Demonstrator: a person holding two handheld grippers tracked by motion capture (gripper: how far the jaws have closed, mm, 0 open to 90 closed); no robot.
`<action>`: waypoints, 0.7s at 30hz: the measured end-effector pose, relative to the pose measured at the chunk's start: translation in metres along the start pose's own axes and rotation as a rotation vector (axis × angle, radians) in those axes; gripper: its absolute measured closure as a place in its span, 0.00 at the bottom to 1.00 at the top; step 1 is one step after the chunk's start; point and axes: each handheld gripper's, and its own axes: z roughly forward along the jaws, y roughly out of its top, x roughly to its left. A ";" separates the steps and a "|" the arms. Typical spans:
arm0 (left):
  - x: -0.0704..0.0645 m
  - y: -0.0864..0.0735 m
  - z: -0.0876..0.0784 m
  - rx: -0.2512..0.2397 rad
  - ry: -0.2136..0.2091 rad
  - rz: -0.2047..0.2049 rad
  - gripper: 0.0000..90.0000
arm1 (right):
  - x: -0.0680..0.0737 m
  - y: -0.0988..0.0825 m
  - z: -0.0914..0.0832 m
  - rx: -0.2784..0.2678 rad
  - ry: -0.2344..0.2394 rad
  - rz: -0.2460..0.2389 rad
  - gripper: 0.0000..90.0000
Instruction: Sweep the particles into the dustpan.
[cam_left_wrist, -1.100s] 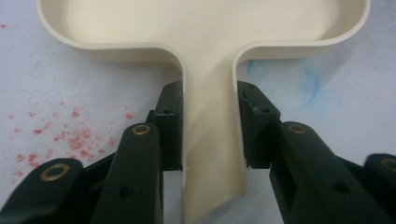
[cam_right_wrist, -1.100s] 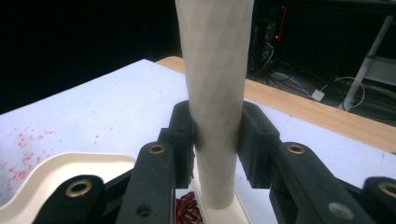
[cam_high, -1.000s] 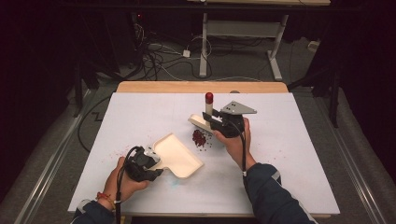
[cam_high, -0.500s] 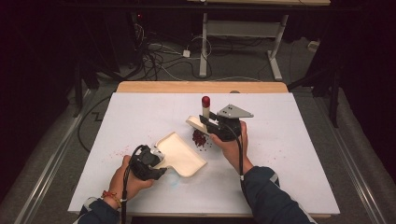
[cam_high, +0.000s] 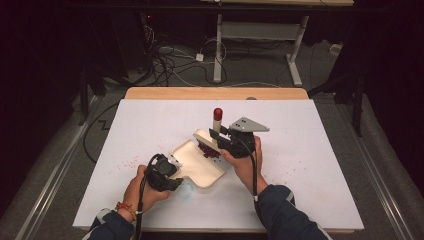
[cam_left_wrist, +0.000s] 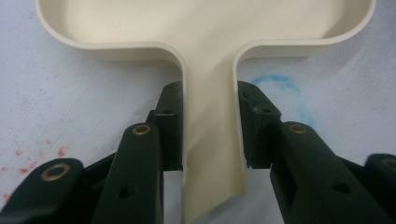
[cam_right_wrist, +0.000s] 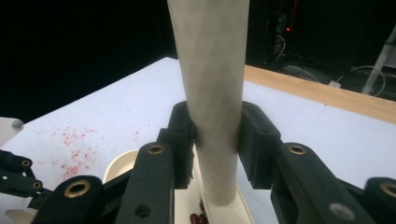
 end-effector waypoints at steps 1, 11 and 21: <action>0.000 0.000 0.000 0.000 0.000 0.000 0.71 | 0.004 0.000 -0.001 0.003 -0.002 -0.009 0.76; 0.003 0.000 0.001 0.005 -0.014 -0.003 0.71 | 0.031 -0.001 -0.007 0.002 0.035 -0.069 0.77; 0.005 -0.002 0.004 0.008 -0.014 0.010 0.71 | 0.050 -0.002 -0.016 -0.009 0.039 -0.133 0.78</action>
